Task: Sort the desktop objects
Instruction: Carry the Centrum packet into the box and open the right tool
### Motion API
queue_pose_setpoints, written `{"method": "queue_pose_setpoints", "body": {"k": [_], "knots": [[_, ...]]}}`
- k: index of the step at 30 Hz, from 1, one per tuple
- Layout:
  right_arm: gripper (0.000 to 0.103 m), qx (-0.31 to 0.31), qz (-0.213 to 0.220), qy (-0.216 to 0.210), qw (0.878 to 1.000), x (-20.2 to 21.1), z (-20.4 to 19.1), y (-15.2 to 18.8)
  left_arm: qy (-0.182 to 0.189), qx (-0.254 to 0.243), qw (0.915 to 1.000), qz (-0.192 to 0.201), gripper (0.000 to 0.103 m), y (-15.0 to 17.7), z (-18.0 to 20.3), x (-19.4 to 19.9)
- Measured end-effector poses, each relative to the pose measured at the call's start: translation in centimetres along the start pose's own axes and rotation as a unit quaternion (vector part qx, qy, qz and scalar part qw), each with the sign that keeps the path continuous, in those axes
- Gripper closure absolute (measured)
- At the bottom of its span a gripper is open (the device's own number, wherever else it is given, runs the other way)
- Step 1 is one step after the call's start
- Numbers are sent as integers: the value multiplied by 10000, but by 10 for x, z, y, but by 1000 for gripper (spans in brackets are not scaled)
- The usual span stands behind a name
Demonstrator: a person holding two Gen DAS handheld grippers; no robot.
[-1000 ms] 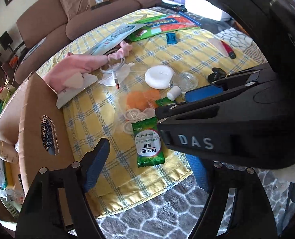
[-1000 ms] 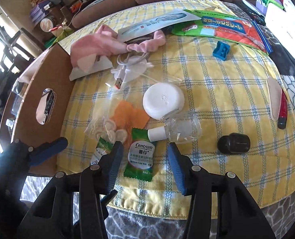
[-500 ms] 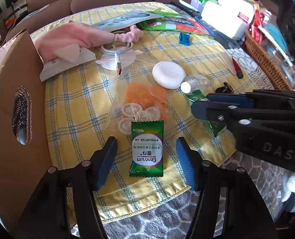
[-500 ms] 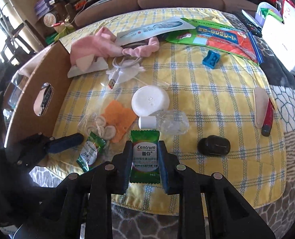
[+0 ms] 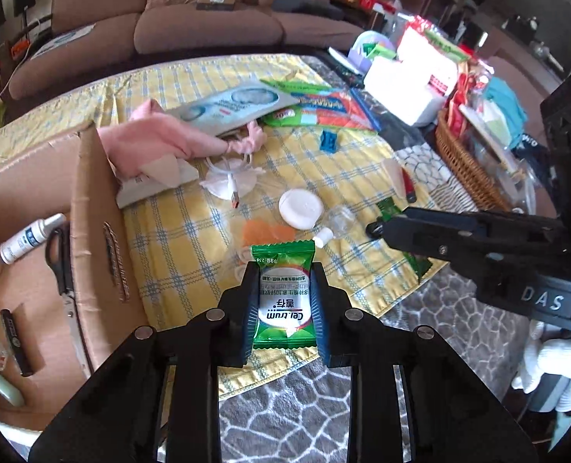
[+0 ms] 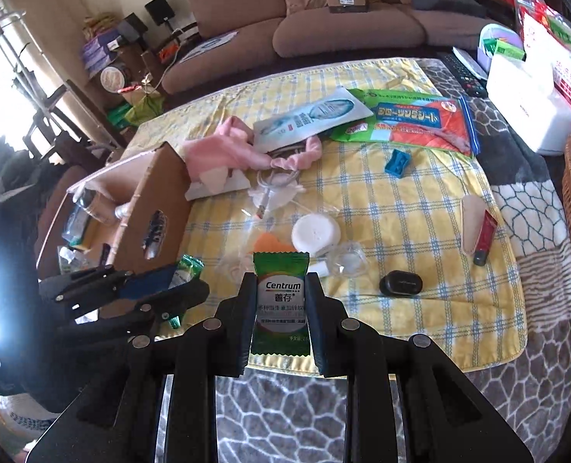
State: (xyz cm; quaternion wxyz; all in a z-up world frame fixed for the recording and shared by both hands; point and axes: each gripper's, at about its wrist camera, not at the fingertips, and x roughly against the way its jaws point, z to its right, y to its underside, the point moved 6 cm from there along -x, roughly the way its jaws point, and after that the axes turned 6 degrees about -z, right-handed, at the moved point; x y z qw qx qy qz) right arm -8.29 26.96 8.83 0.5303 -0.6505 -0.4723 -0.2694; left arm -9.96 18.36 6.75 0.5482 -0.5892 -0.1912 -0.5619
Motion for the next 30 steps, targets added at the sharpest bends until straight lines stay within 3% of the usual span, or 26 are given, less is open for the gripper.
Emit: {"method": "queue_pose_setpoints", "body": {"k": [5, 10, 16, 20, 24, 25, 30], "knots": [[79, 282, 129, -217, 9993, 16, -59, -14, -161, 90, 9995, 259, 80, -3, -48, 64], [79, 644, 115, -557, 9963, 5, -138, -27, -659, 506, 9959, 361, 79, 17, -146, 114], [79, 1136, -211, -590, 9915, -49, -228, -37, -970, 1024, 9898, 202, 79, 48, -238, 124], [78, 1124, -446, -569, 9910, -91, -257, -40, -833, 1084, 9906, 77, 79, 58, -255, 109], [75, 955, -693, -354, 9924, -127, -259, -38, -619, 1105, 9919, -70, 73, 56, -251, 88], [72, 901, -721, -312, 9928, -132, -256, -38, -540, 1119, 9922, -65, 68, 54, -249, 85], [62, 758, -602, -272, 9949, -126, -242, -42, -493, 1130, 9924, 11, 64, 45, -248, 86]]}}
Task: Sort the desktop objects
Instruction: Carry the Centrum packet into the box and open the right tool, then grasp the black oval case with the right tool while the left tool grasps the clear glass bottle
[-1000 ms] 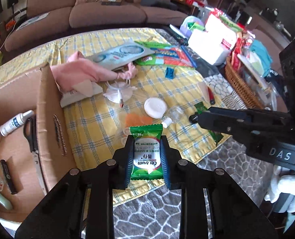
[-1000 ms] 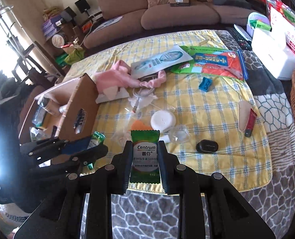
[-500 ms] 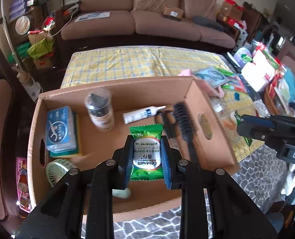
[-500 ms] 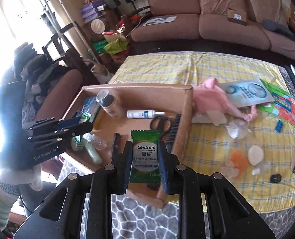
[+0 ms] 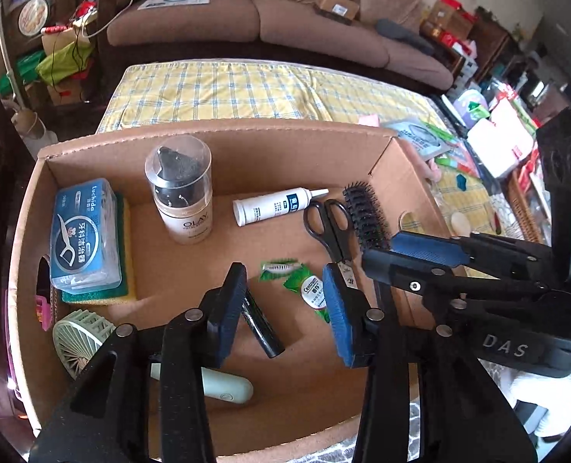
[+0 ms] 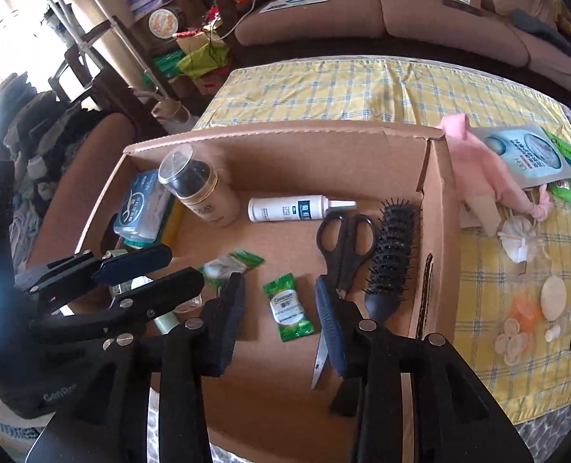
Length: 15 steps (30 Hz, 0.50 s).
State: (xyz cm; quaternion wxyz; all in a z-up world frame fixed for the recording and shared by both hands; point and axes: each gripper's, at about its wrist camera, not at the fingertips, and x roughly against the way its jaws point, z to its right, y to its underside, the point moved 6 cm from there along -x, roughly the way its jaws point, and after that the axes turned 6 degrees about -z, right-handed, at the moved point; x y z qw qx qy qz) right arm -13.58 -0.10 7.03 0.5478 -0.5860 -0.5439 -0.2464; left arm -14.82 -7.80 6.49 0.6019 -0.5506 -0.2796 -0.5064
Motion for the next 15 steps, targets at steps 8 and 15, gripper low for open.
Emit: {"method": "queue_pose_setpoints", "body": {"k": [8, 15], "knots": [[55, -149, 554, 115, 9983, 73, 43, 1, -62, 123, 9998, 116, 60, -6, 5, 16], [53, -721, 867, 481, 9925, 137, 132, 35, 177, -462, 9986, 177, 52, -3, 82, 25]]}}
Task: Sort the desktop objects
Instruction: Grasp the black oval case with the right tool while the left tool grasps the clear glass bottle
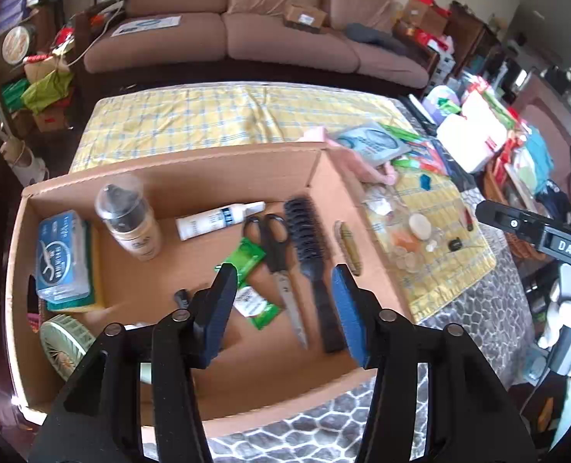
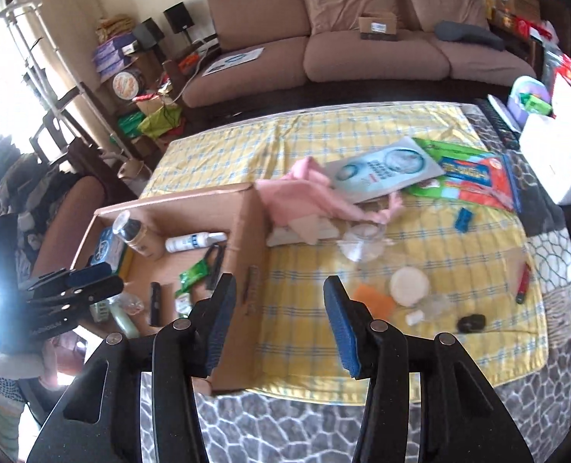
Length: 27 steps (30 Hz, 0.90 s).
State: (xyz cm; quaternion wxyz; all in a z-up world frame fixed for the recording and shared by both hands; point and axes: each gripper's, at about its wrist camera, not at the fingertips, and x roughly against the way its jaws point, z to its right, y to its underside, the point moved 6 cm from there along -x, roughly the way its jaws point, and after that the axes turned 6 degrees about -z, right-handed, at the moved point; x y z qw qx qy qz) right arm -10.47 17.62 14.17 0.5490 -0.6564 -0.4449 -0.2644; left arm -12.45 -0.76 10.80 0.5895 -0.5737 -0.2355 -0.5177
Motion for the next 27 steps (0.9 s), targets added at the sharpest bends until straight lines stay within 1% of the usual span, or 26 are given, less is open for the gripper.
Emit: {"method": "queue_pose_setpoints", "body": {"k": [3, 5, 6, 9, 11, 12, 14, 16, 19, 21, 22, 24, 26, 27], "knots": [[53, -316, 26, 203, 9993, 18, 50, 13, 222, -316, 9993, 4, 43, -2, 50, -5], [53, -492, 44, 290, 9984, 27, 78, 23, 406, -515, 9978, -30, 31, -3, 84, -10], [53, -557, 46, 326, 9979, 31, 90, 29, 488, -600, 9970, -33, 29, -5, 100, -13], [53, -735, 27, 422, 9964, 39, 125, 44, 673, -762, 9948, -44, 17, -10, 141, -24], [51, -860, 19, 454, 9953, 41, 145, 52, 746, -831, 9937, -72, 3, -12, 163, -37], [51, -919, 14, 455, 9947, 41, 155, 56, 768, -860, 9933, -116, 0, -13, 172, -45], [48, -1023, -5, 438, 9938, 37, 171, 62, 708, -910, 9932, -176, 0, -13, 185, -61], [48, -1083, -35, 393, 9933, 30, 183, 66, 599, -1020, 9927, -245, 0, -11, 196, -80], [48, -1144, -124, 325, 9928, 12, 195, 67, 328, -1353, 9898, -296, 1, -5, 211, -109], [48, -1166, -178, 290, 9926, -2, 201, 67, 141, -1611, 9864, -302, 4, 0, 219, -127], [48, -1167, -190, 254, 9927, -10, 204, 66, 67, -1723, 9845, -304, 7, 2, 223, -135], [48, -1171, -227, 209, 9926, -25, 208, 65, -64, -1881, 9816, -315, 11, 4, 226, -150], [48, -1166, -278, 208, 9926, -39, 210, 63, -219, -2018, 9787, -312, 20, 4, 228, -163], [48, -1138, -290, 204, 9929, -46, 210, 63, -296, -2097, 9769, -299, 23, 4, 228, -169]]}}
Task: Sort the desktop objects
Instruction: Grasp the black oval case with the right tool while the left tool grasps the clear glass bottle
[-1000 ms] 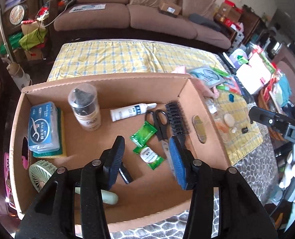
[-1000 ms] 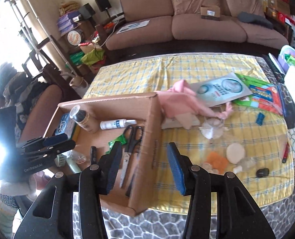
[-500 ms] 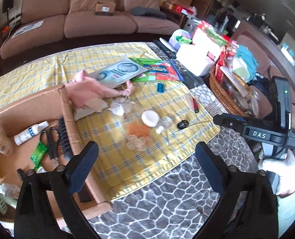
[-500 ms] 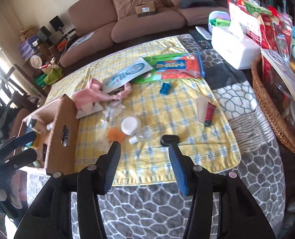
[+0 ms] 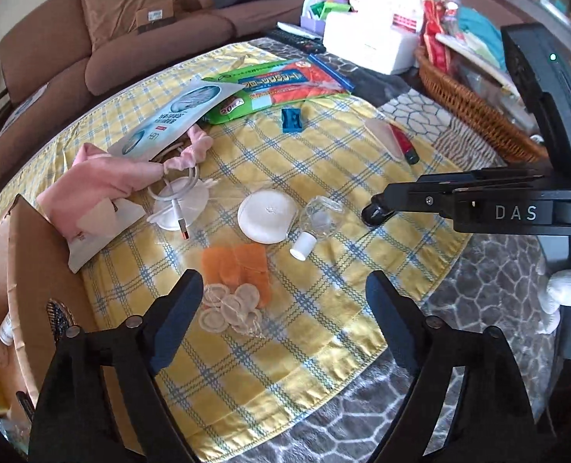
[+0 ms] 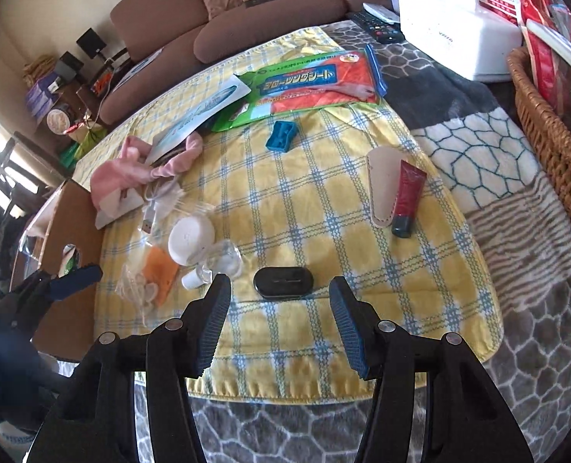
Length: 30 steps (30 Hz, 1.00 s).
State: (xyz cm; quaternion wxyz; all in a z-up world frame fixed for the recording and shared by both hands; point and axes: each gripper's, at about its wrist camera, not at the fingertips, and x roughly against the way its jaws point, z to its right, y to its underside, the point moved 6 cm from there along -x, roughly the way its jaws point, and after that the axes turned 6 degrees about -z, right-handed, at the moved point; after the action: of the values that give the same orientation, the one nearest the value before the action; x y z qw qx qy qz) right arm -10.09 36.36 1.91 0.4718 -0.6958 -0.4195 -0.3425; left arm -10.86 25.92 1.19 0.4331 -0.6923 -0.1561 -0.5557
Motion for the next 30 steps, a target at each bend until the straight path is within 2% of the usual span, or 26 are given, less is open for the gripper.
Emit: {"method": "queue_pose_setpoints", "body": {"k": [2, 6, 12, 14, 15, 17, 21, 24, 27, 30], "knots": [[48, 85, -15, 20, 10000, -10, -2, -2, -85, -114, 9999, 13, 31, -2, 1, -9], [48, 255, -37, 159, 9995, -25, -2, -2, 8, -270, 9996, 54, 32, -7, 9, -23], [50, 315, 97, 177, 9993, -32, 2, -6, -89, -577, 9983, -45, 45, -12, 21, -45], [60, 397, 119, 242, 9988, -33, 1, -6, -61, -567, 9983, -92, 63, -12, 22, -51], [62, 441, 122, 255, 9986, -33, 1, -6, 29, -558, 9984, -83, 68, -12, 23, -52], [64, 470, 138, 233, 9985, -32, 1, -5, 180, -550, 9983, -90, 89, -13, 27, -52], [64, 474, 179, 242, 9984, -25, 2, -4, 398, -556, 9976, -145, 90, -12, 32, -46], [64, 452, 217, 163, 9986, -13, -2, -4, 665, -284, 9974, -54, 90, -13, 26, -28], [64, 394, 323, -59, 9987, 7, -12, -6, 863, 23, 9962, 74, 90, -13, 11, 3], [64, 424, 494, -307, 9974, 32, -34, -10, 882, 136, 9956, 296, 90, -10, -14, 47]]}}
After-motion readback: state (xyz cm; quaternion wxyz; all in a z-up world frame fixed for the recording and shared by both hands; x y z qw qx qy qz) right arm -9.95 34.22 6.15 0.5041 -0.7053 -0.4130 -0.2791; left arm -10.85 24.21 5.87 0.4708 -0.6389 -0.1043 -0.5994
